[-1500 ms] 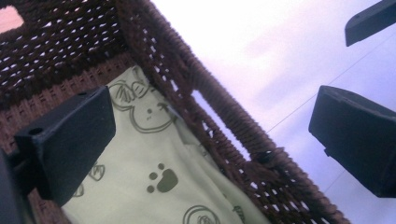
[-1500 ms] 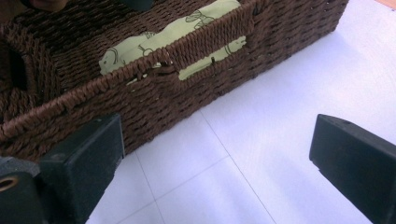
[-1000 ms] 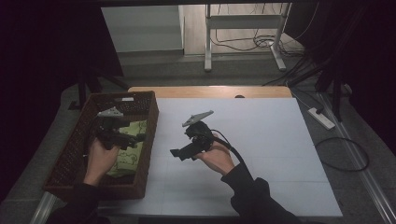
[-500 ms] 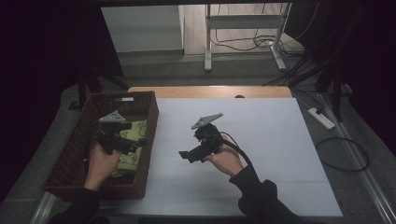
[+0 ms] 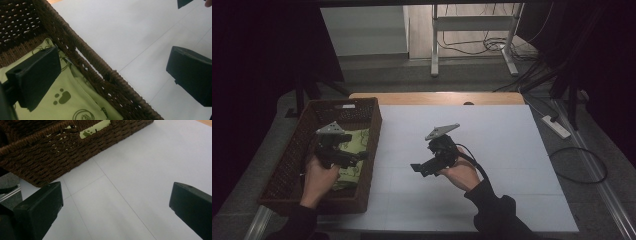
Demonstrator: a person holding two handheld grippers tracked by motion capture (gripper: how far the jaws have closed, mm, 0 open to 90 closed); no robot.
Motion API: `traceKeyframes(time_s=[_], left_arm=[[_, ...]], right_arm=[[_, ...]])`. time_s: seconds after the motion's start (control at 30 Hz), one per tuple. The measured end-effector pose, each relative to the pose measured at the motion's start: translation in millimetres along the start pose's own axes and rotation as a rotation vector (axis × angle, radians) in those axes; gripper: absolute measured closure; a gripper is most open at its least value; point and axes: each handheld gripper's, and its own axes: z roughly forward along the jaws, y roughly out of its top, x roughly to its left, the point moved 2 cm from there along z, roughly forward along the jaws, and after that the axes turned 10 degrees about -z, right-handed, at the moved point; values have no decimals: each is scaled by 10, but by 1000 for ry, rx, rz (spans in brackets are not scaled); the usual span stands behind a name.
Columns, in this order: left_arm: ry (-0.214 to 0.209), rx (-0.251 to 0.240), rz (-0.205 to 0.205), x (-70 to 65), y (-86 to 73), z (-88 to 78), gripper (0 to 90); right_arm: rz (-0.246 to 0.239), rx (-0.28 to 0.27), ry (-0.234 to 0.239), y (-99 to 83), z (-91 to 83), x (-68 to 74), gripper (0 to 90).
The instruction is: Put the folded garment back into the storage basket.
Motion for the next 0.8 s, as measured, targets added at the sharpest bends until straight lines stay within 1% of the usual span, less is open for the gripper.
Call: traceKeyframes(time_s=[0.17,0.4,0.57,0.8], left_arm=[[6,-4,-8,-22,-40,-16,0],[3,-5,-3,-53,-89,-49,0],[-1,-11,-8,-68,-112,-80,0],[10,-13,-9,-81,-147,-103,0]], right_arm=[[5,-8,-20,-65,-103,-35,0],[18,-16,-23,-112,-185,-45,0],[18,-18,-24,-144,-239,-37,0],[24,-16,-27,-205,-310,-28,0]])
